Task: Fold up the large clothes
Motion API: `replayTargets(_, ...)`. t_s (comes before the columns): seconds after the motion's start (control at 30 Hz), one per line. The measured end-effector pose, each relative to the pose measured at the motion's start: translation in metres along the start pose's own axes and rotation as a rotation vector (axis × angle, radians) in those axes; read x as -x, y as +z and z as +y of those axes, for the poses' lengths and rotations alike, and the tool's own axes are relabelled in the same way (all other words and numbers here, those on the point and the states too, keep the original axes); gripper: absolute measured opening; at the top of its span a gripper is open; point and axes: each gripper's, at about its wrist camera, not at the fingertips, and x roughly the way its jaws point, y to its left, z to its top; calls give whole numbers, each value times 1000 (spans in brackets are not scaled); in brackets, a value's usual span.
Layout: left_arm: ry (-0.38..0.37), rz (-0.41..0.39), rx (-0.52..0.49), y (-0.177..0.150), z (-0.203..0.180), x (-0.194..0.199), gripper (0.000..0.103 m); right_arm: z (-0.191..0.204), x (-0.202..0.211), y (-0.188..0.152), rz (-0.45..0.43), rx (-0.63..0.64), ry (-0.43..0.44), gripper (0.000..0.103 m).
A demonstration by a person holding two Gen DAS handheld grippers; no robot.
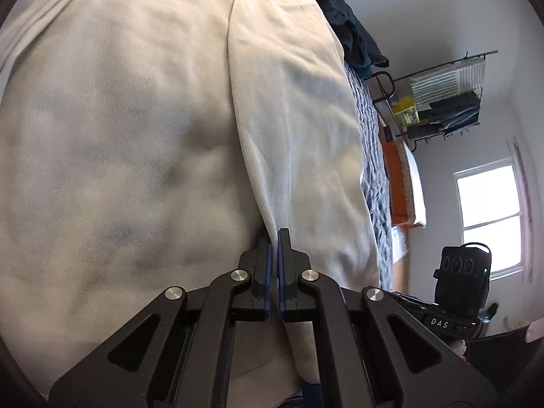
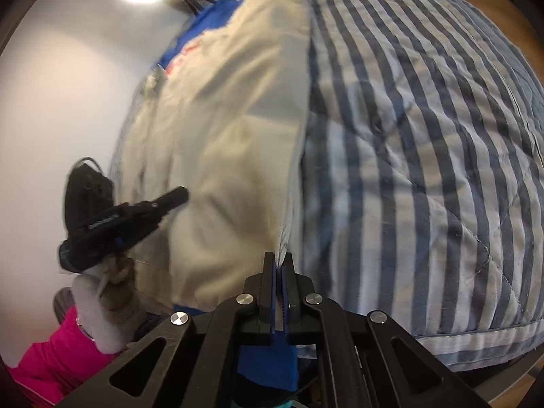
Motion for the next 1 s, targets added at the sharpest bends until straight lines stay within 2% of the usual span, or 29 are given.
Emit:
replayTargets(0.1,27,-28,-18,4,-2,8,0,7,0,-1,-2,-6,71,0)
replayTargets(0.17,46,-41,-18,9,-1,11,0,14,2,-2,-7,29,47,0)
replayTargets(0.27,56,-26,-30,8,1,16,0,8,-4,-3,20,17,1,1)
replayTargets(0.33,70,-39,-59,5,-1,24,0,12,-4,-7,26,52,-26,5)
replayTargets(0.37,80,-53,-77,4,-3,30,0,13,-2,-9,18,72,-46,19)
replayTargets(0.4,85,-66,-90,2,-4,36,0,12,4,-11,-7,82,-48,37)
replayTargets(0.43,93,-83,-104,0,-8,41,0,9,8,-12,-21,79,-27,40)
replayTargets(0.53,90,-125,-161,-2,-25,52,0,-4,10,-11,-61,49,5,40)
replayTargets(0.7,51,-69,-222,-14,-50,31,0,-22,-7,-9,-31,-18,76,38)
replayTargets(0.77,86,-44,-295,-31,-58,17,0,-17,-8,-10,-10,21,49,25)
replayTargets(0.87,165,36,-330,-48,-47,-12,0,-3,-6,-7,-9,71,1,24)
replayTargets(0.93,154,10,-338,-52,-42,-13,0,6,14,4,-77,110,-35,27)
replayTargets(1.0,155,20,-331,-49,-45,-8,0,17,38,24,-164,149,-21,27)
